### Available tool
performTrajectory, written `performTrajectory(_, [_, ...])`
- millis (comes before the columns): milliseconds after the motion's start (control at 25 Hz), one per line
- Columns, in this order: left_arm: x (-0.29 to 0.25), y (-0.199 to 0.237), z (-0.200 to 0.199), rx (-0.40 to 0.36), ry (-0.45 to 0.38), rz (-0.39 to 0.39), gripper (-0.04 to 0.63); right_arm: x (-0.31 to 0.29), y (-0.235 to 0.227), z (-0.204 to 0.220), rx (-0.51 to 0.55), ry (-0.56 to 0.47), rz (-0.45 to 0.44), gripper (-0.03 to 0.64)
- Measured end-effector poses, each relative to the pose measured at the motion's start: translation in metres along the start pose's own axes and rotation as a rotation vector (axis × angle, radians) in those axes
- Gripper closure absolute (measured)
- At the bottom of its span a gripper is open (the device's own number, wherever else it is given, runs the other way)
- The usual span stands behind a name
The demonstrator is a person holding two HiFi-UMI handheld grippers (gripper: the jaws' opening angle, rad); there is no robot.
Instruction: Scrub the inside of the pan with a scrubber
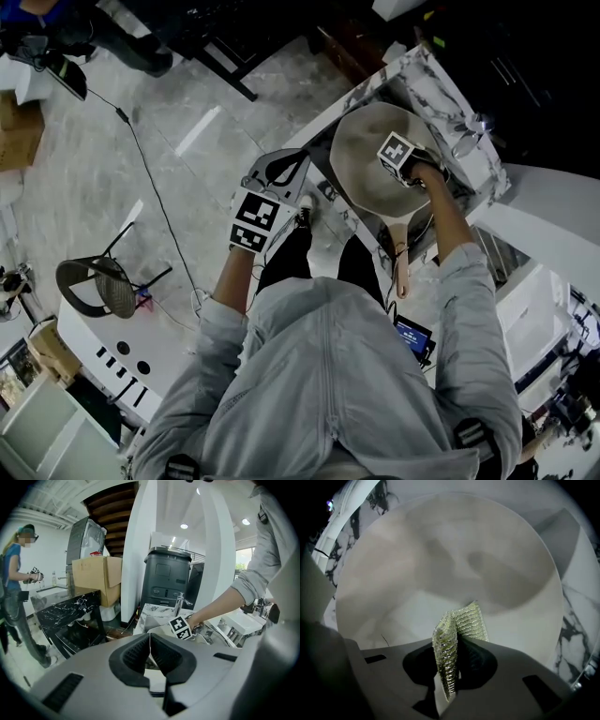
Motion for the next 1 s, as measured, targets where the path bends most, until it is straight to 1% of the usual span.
performTrajectory(120, [-0.002,0.000,0.002,-0.002,0.004,0.003,0.572,0.003,-0.011,-0.013,-0.043,-0.081,0.038,0.534])
performTrajectory(240, [-0.003,0.001,0.004,-0.002,0.009,0.004,0.572,0.010,-0.018,-0.026,-0.058,-0.148,0.077,0.534])
performTrajectory(360, [-0.004,0.002,0.006,-0.003,0.014,0.005,0.571,0.018,-0.025,-0.033,-0.048,-0.171,0.144,0.534])
performTrajectory(480, [-0.003,0.005,0.005,-0.004,0.015,0.006,0.572,0.011,-0.017,-0.047,-0.022,-0.214,0.113,0.534])
performTrajectory(640, [-0.003,0.007,0.005,-0.007,0.014,0.008,0.572,0.015,-0.010,-0.056,0.010,-0.196,0.135,0.534])
performTrajectory(840, [-0.005,0.004,0.004,-0.004,0.013,0.012,0.572,0.014,0.013,-0.069,0.084,-0.210,0.089,0.534])
performTrajectory(1000, [-0.006,0.004,0.002,-0.003,0.007,0.015,0.572,0.013,0.038,-0.071,0.175,-0.197,0.106,0.534])
Point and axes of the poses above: the fingertips, and each gripper's own axes: x backward along the fingers, y to its left, z out of its underside, the point moved 1 cm from there along x, backward along the fingers, and after that the axes turned 6 degrees about -z, right-handed, at the moved point
